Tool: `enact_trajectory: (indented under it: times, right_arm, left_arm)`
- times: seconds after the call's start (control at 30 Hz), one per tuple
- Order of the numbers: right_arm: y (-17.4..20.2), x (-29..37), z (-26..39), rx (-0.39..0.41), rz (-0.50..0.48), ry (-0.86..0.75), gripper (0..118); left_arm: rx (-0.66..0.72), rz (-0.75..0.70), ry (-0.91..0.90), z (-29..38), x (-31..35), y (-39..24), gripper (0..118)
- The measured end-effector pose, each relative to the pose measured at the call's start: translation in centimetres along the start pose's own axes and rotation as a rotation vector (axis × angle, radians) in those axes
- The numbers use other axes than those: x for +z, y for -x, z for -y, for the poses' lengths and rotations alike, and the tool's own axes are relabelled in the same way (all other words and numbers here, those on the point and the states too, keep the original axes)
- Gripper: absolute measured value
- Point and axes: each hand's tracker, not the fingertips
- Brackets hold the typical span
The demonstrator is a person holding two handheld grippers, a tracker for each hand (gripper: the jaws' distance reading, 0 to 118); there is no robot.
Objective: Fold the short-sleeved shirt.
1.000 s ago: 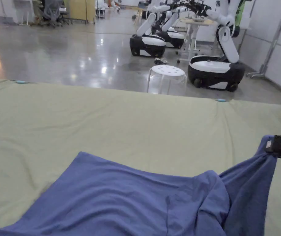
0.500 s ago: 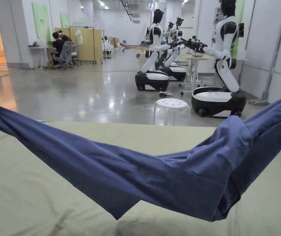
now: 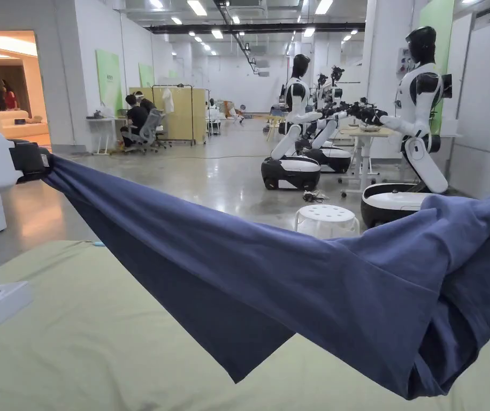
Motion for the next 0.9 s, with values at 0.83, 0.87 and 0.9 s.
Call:
enact_trajectory:
  times: [0.83, 0.87, 0.9]
  right_arm:
    - [0.7, -7.7, 14.3, 0.031, -0.123, 0.290, 1]
    - [-0.2, -7.3, 15.8, 0.013, -0.141, 0.301, 1]
    - [-0.8, -6.2, 17.3, 0.002, -0.167, 0.321, 1]
  left_arm:
    - [0.015, 0.009, 0.287, 14.1, -3.9, 4.5, 7]
    - [0.024, 0.003, 0.297, 15.3, -2.7, 5.2, 7]
    - [0.062, -0.011, 0.298, 16.8, -1.2, 6.5, 7]
